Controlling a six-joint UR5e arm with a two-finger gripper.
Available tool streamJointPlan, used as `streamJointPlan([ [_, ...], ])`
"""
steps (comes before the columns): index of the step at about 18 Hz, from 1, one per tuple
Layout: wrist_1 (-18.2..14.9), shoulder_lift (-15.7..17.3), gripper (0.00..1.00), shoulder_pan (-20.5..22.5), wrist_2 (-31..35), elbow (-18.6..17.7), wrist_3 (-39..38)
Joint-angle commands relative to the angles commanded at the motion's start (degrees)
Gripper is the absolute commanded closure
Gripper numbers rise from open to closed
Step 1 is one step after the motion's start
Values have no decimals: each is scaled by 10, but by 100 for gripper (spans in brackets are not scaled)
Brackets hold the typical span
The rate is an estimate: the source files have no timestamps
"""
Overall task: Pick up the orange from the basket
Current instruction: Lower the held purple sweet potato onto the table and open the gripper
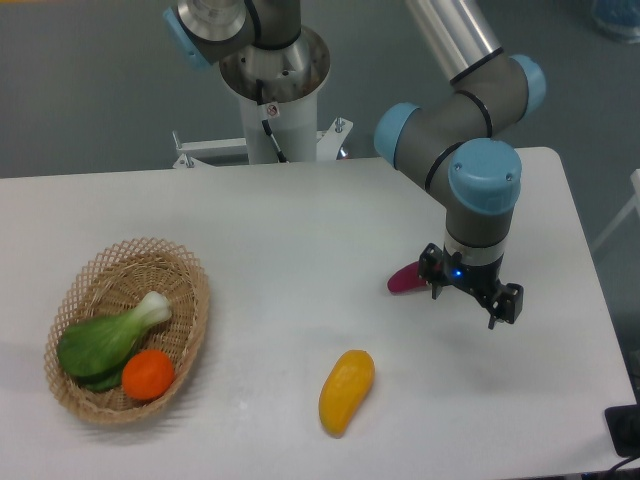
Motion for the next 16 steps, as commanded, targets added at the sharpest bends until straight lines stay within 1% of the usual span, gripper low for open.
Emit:
streamJointPlan([
  [3,-1,0,0,-18,15,0,-27],
  [8,-4,2,0,-30,14,2,-55],
  [13,-5,1,0,-50,15,4,-114],
  [16,-6,0,0,-73,11,5,-159],
])
